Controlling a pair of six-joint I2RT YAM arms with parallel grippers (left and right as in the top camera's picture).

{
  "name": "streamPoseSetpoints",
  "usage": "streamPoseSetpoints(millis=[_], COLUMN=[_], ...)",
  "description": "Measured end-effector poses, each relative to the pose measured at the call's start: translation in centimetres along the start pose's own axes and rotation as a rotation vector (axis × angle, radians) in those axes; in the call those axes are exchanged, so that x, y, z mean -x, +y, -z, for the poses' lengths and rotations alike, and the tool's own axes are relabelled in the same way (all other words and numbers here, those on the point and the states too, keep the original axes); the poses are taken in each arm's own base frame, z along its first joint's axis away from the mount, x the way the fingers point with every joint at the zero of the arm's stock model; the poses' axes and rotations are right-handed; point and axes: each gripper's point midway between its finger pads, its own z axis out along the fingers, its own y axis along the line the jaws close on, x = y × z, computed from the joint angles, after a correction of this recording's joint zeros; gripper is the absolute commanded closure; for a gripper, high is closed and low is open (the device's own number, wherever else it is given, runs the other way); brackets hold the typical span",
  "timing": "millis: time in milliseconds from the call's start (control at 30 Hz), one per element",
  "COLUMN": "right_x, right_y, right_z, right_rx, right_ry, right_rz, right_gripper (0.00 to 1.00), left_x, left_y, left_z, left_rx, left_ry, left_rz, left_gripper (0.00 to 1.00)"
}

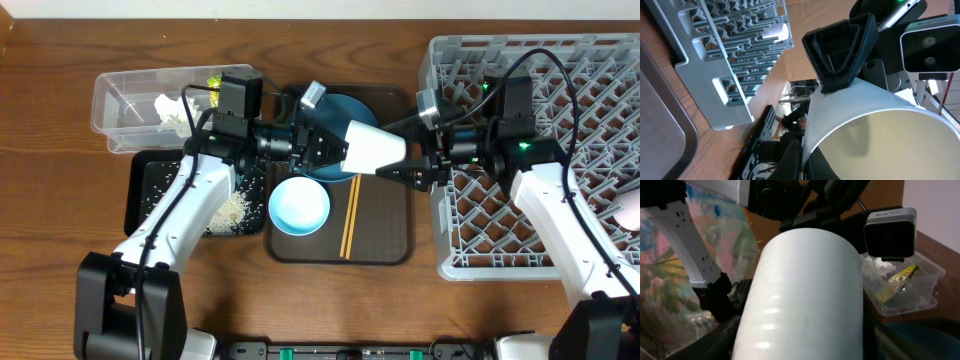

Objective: Sort waste into correct bins and load items into the dishwasher rack
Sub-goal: 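Pass the white cup from the left gripper to the right gripper, then carry the cup right and set it upside down in the rack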

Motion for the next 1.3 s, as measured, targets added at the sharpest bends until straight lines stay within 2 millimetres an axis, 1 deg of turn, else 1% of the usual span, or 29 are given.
streamPoseSetpoints(millis=[67,267,400,467,533,667,700,733,767,833,900,967,1033,1133,1233,1300], right_x=[0.0,-0.1,-0.1,-0.2,-0.2,-0.5,-0.6,-0.7,-0.8,-1.0,-1.3,-1.6,-2.2,-3.3,-4.8,-5.9], right_y=[0.0,-0.2,-0.3,-0.4,-0.5,-0.9,-1.1,-1.2,-1.4,-1.8,-2.2,-2.7,-3.3,-4.5,-6.0,-6.6], right_z=[0.0,0.0,0.0,0.0,0.0,0.0,0.0,0.1,0.1,0.1,0.2,0.3,0.5,1.1,2.6,4.3], right_rx=[-0.002,-0.009,-0.018,-0.022,-0.026,-0.054,-0.062,-0.072,-0.082,-0.108,-0.134,-0.166,-0.209,-0.299,-0.424,-0.511], right_ry=[0.001,0.005,0.010,0.011,0.014,0.029,0.034,0.039,0.043,0.056,0.067,0.081,0.099,0.136,0.175,0.199], right_rz=[0.001,-0.004,-0.012,-0.017,-0.019,-0.050,-0.060,-0.069,-0.078,-0.098,-0.123,-0.167,-0.219,-0.304,-0.400,-0.473], right_gripper=[0.32,0.36,0.42,0.45,0.47,0.51,0.51,0.53,0.54,0.55,0.55,0.59,0.61,0.62,0.67,0.67], left_x=[0.0,0.1,0.3,0.3,0.3,0.5,0.5,0.6,0.6,0.7,0.7,0.8,1.0,1.2,0.9,0.3], left_y=[0.0,0.0,0.1,0.2,0.2,0.4,0.4,0.5,0.5,0.5,0.7,1.4,2.7,5.0,7.3,8.7], left_z=[0.0,0.1,0.1,0.1,0.1,0.1,0.1,0.1,0.1,0.1,0.1,0.1,0.4,0.9,1.6,2.2], left_rx=[0.001,0.004,0.008,0.011,0.013,0.023,0.026,0.029,0.032,0.033,0.042,0.074,0.139,0.256,0.372,0.444], left_ry=[-0.001,-0.006,-0.012,-0.014,-0.016,-0.024,-0.027,-0.030,-0.032,-0.033,-0.036,-0.051,-0.084,-0.127,-0.148,-0.150], left_rz=[0.000,-0.005,-0.007,-0.007,-0.007,-0.009,-0.009,-0.015,-0.017,-0.038,-0.058,-0.054,-0.031,0.003,0.040,0.064], left_gripper=[0.94,0.94,0.94,0.91,0.85,0.85,0.78,0.67,0.59,0.51,0.48,0.45,0.44,0.40,0.39,0.38])
